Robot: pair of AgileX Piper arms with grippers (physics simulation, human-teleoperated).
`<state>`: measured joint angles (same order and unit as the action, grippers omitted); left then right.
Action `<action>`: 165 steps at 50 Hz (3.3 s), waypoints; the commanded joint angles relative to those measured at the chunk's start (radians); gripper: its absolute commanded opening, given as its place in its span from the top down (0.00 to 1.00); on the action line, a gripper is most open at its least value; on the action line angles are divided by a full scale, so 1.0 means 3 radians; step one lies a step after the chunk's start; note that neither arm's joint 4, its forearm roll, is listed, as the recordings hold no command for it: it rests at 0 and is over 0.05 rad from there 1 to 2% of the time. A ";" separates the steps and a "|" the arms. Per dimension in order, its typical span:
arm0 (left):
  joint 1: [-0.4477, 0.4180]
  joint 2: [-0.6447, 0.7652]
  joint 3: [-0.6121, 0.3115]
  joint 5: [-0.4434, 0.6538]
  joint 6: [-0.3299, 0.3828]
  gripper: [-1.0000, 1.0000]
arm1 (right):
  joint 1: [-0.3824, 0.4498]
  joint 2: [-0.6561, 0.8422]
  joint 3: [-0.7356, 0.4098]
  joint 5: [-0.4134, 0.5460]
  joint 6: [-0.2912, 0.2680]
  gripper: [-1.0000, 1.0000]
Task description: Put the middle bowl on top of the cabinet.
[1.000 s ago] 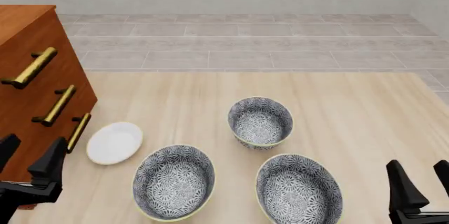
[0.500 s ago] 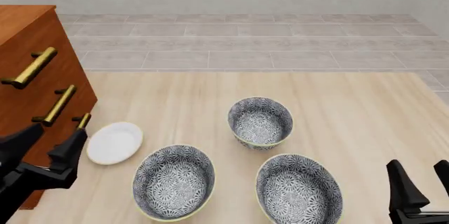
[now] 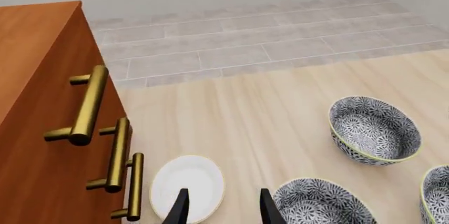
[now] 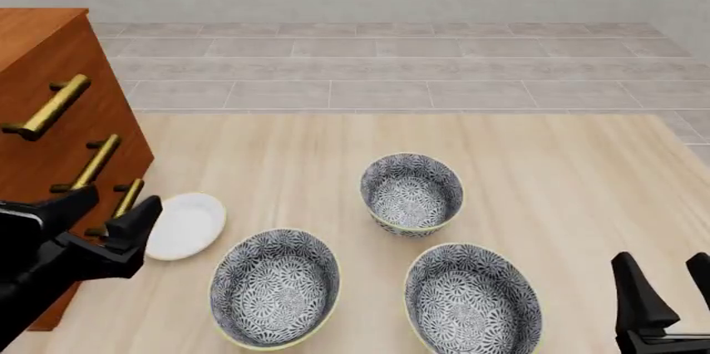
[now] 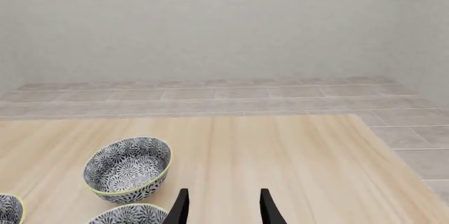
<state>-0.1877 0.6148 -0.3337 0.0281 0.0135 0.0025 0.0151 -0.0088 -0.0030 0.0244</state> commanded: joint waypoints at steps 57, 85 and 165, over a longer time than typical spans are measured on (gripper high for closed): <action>-0.0387 0.0754 0.0192 -0.0246 -0.0471 0.00 | -0.0012 0.0005 0.0010 -0.0013 0.0029 0.00; -0.0474 0.1090 0.0386 -0.0564 -0.0701 0.00 | -0.0010 0.0000 -0.0001 0.0002 0.0028 0.00; -0.0585 0.2003 0.0677 -0.1486 -0.1039 0.00 | -0.0010 -0.0019 0.0009 0.0010 0.0022 0.00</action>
<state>-0.3555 1.2033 -0.1365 -0.4022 -0.2948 0.0008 0.0112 -0.0062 -0.0008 0.0295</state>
